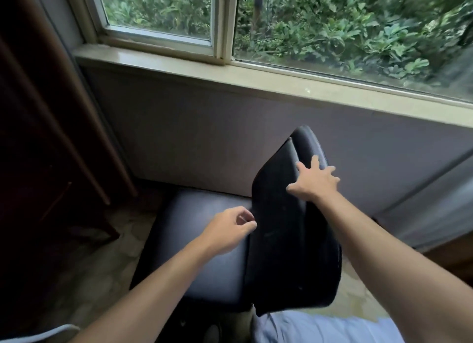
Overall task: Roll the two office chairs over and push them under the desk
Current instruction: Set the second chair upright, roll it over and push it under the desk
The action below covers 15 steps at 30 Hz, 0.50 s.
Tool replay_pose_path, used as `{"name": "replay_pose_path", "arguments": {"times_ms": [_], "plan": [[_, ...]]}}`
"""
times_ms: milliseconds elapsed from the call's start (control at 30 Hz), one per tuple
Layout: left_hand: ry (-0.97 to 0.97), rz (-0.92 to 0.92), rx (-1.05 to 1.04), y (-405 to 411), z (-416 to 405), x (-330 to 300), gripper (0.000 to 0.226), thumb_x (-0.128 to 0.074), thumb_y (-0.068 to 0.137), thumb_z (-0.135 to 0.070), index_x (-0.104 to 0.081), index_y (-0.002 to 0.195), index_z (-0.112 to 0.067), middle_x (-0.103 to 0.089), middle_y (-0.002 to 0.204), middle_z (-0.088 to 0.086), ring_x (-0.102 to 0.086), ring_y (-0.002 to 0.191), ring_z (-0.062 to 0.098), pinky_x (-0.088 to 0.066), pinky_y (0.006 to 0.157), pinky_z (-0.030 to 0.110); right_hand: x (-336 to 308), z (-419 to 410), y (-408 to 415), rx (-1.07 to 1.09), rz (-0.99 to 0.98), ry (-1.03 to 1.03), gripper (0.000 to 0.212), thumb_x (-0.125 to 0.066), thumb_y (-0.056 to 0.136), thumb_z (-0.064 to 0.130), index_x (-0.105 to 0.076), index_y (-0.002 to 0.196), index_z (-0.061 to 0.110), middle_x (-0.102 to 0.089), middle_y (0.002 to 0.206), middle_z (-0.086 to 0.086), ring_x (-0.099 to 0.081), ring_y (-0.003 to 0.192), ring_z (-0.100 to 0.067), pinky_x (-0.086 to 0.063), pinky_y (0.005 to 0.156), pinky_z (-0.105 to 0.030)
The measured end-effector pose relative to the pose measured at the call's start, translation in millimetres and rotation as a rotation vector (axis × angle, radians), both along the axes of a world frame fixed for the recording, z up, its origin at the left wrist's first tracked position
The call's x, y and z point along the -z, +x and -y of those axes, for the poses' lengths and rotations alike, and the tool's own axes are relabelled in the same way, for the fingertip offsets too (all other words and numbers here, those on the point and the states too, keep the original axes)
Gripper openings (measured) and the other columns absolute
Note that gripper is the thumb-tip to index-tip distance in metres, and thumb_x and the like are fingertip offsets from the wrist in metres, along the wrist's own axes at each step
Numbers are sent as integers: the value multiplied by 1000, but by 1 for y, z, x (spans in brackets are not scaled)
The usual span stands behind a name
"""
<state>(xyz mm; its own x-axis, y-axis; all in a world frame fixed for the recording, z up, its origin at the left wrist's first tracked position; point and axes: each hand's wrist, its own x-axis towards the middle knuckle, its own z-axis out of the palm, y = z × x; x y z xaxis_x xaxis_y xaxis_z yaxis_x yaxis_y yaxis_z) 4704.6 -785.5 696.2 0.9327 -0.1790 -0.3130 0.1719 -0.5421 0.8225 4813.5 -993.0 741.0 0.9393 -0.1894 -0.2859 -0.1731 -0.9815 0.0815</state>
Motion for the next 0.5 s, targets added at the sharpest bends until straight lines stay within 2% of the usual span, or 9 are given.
{"name": "replay_pose_path", "arguments": {"times_ms": [100, 167, 233, 367, 433, 500], "plan": [[-16, -31, -33, -32, 22, -4, 22, -61, 88, -45, -66, 106, -32, -69, 101, -13, -63, 88, 1, -45, 60, 11, -4, -3, -27, 21, 4, 45, 75, -51, 76, 36, -23, 145, 29, -18, 154, -12, -21, 134, -55, -38, 98, -51], [-34, -48, -25, -53, 41, -6, 36, -63, 85, -54, -62, 114, -32, -67, 107, -10, -64, 92, 6, -49, 72, 18, -4, -2, -49, 19, 15, 42, 75, -50, 77, 37, -22, 146, 28, -27, 149, -13, -30, 128, -52, -40, 91, -46], [-34, -50, -23, -67, 56, -8, 58, -63, 78, -67, -56, 124, -32, -62, 118, -7, -61, 103, 10, -47, 84, 25, -4, 0, -66, -28, 42, 4, 69, -50, 79, 37, -28, 143, 26, -39, 139, -15, -41, 119, -48, -39, 81, -41], [26, -39, 60, -83, 75, -13, 100, -59, 58, -87, -39, 142, -36, -50, 135, -5, -51, 123, 13, -40, 89, 27, -4, 13, -88, -233, 208, -45, 40, -49, 81, 34, -54, 118, 19, -56, 117, -12, -59, 101, -37, -35, 70, -36], [98, -17, 120, -86, 81, -13, 99, -66, 59, -82, -36, 143, -38, -48, 136, -6, -49, 125, 14, -39, 91, 28, -3, 28, -91, -319, 319, 3, 31, -48, 82, 31, -60, 106, 16, -60, 107, -11, -62, 92, -37, -35, 67, -36], [191, 29, 138, -88, 80, -9, 85, -74, 66, -64, -39, 140, -39, -51, 129, -7, -50, 122, 15, -40, 93, 28, 3, 39, -93, -391, 409, 50, 26, -47, 84, 31, -65, 97, 16, -63, 96, -8, -64, 85, -36, -38, 64, -35]]}}
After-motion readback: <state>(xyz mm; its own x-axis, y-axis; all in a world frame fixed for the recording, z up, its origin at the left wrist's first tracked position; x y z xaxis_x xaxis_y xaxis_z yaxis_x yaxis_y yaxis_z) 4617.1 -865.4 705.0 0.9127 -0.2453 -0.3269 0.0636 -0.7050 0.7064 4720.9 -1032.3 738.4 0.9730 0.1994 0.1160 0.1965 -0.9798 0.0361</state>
